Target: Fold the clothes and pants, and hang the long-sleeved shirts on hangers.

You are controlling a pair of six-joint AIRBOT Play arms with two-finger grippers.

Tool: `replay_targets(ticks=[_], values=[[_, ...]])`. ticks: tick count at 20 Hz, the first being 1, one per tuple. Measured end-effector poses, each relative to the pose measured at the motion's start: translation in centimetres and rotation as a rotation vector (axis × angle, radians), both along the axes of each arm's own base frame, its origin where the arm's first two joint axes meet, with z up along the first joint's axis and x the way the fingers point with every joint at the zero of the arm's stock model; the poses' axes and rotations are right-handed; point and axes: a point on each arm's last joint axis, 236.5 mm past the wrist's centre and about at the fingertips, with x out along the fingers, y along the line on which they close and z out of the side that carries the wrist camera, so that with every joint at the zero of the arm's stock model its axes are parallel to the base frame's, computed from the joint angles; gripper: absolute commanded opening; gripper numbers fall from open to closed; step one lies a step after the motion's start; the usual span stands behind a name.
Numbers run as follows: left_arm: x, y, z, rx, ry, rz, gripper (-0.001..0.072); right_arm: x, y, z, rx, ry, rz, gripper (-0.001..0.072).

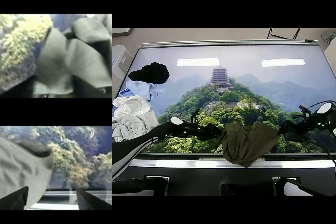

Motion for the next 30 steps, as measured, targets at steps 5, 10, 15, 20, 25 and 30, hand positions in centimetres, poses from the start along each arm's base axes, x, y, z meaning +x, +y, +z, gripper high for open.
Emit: replay_targets(ticks=[5,10,15,20,25,30], values=[[0.2,-0.5,-0.5,-0.002,0.008,0.022,0.0022,-0.7,1.8,-2.3,0.055,-0.005,-0.056,0.0661],[0.7,-0.2,0.9,-0.007,-0.073,-0.004,0.0021,-0.7,4.9,-3.9,0.165,-0.041,-0.146,0.0043],[4.6,2.8,7.9,0.013,-0.338,-0.007,0.0020,5.4,3.8,1.0,0.151,-0.298,-0.104,0.0042],[11.5,10.7,30.3,0.005,-0.916,0.193,0.0022,15.8,-0.2,23.5,-0.063,-0.950,-0.039,0.0043],[6.1,19.6,51.1,0.082,-1.427,0.425,0.0022,11.0,-0.2,45.4,-0.291,-1.434,-0.055,0.0043],[0.6,23.4,57.1,0.204,-1.602,0.552,0.0022,4.8,1.3,48.5,-0.364,-1.448,-0.026,0.0043]])
